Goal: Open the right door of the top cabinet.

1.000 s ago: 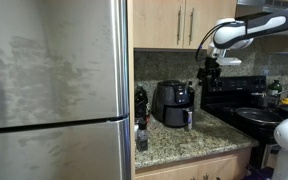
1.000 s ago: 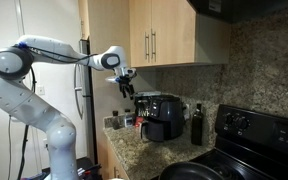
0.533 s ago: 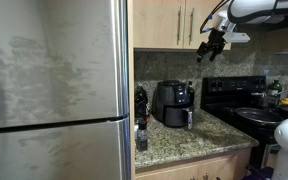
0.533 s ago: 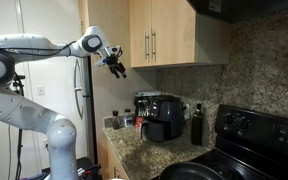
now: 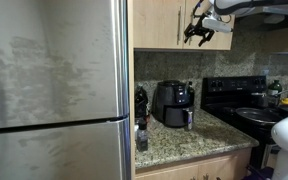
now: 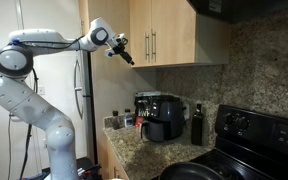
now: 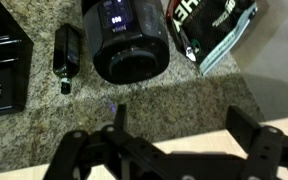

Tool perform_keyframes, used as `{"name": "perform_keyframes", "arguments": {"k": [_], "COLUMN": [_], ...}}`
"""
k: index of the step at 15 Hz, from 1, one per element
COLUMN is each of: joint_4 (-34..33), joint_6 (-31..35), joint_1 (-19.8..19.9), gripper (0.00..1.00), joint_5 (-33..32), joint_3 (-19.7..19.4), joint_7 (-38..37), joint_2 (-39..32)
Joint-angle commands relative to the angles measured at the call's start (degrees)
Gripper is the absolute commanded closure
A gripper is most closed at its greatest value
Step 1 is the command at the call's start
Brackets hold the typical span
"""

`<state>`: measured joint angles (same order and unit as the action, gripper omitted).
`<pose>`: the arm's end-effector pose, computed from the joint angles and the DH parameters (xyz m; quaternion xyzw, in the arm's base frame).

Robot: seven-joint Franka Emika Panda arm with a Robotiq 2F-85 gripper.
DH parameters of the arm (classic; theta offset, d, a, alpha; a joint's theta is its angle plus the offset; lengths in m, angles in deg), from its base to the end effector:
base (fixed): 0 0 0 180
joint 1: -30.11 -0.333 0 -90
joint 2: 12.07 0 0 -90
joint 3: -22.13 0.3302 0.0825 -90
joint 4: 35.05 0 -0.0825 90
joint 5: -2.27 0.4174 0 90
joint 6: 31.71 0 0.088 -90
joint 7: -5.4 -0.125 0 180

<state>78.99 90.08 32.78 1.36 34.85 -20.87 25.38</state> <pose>0.3965 0.1131 0.7879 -0.9148 0.1242 -0.3818 0.0428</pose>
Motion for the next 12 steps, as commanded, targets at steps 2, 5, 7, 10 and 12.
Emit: {"name": "perform_keyframes", "arguments": {"k": [2,5,7,10,12], "joint_4": [-1.7,-2.8,-5.8,-10.1,-7.8], "joint_6": [0.0,3.2,7.6,11.8,10.9], "joint_1": [0.3,3.8,6.9,11.6,9.1], "gripper": [0.0,0.0,0.0,0.0,0.0], "joint_5": [-0.2,-4.3,-7.3,-11.6,-10.7], "joint_3": [0.4,1.5,1.3,1.9,0.3], "joint_7": [-0.7,-3.5,-7.5,-14.1,-12.2], "joint_2": [-1.5,-3.0,-4.8,-6.5,-5.0]}}
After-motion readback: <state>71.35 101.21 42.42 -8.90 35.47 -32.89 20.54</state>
